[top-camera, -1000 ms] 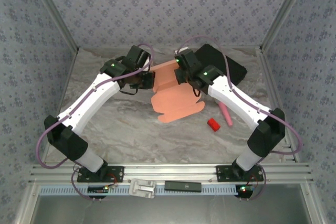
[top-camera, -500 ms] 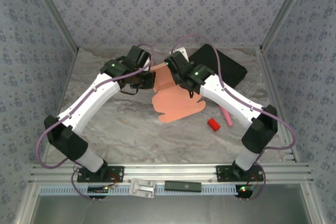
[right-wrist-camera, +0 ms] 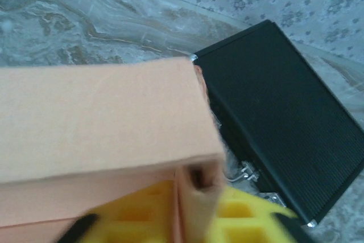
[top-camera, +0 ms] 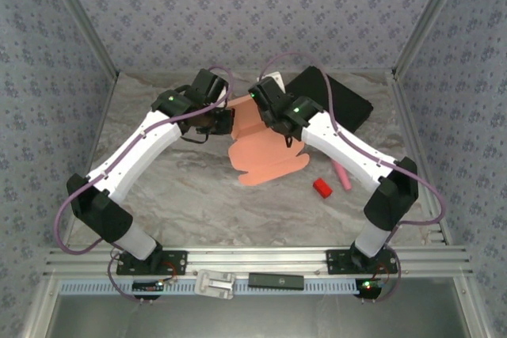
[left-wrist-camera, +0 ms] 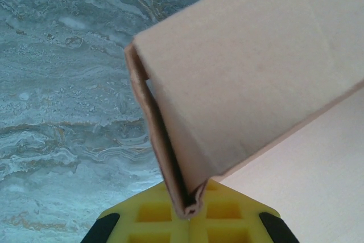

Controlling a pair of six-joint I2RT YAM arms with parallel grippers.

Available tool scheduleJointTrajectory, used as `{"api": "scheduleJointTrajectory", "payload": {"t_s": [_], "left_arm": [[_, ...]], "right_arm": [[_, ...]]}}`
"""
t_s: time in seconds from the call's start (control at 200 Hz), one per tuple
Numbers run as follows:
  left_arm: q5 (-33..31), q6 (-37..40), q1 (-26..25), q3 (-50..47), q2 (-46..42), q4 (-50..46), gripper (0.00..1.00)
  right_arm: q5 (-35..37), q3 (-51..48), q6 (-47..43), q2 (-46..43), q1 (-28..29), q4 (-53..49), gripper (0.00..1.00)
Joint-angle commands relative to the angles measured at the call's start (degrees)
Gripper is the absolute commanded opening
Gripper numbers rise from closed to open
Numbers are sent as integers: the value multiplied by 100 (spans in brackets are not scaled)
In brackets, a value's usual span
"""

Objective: Fold the paper box

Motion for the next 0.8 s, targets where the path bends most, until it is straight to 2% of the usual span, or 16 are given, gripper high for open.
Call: {"api": "scheduleJointTrajectory", "payload": {"t_s": [0.0,0.085,0.33,0.575,0.7,0.795], "left_arm": [[26,23,29,143,-146,-7,0],[51,14,61,140,-150,21,0],[29,5,102,156,-118,28,0],[-7,5,102,143,-82,22,0],[30,14,102,153,-66,29,0],[39,22,99,129,-75,55,0]], "right_arm": [[-696,66,-130,-428,-155,-127,35],[-1092,46,-150,-630,-264,-86,43],[-1478,-217,-54,-1057,-437,29,47],[-922,-640,6,-1022,-127,126,48],[-326,-530,141,-718,-67,-77,44],[-197,-530,200,-625,-59,57,30]]}}
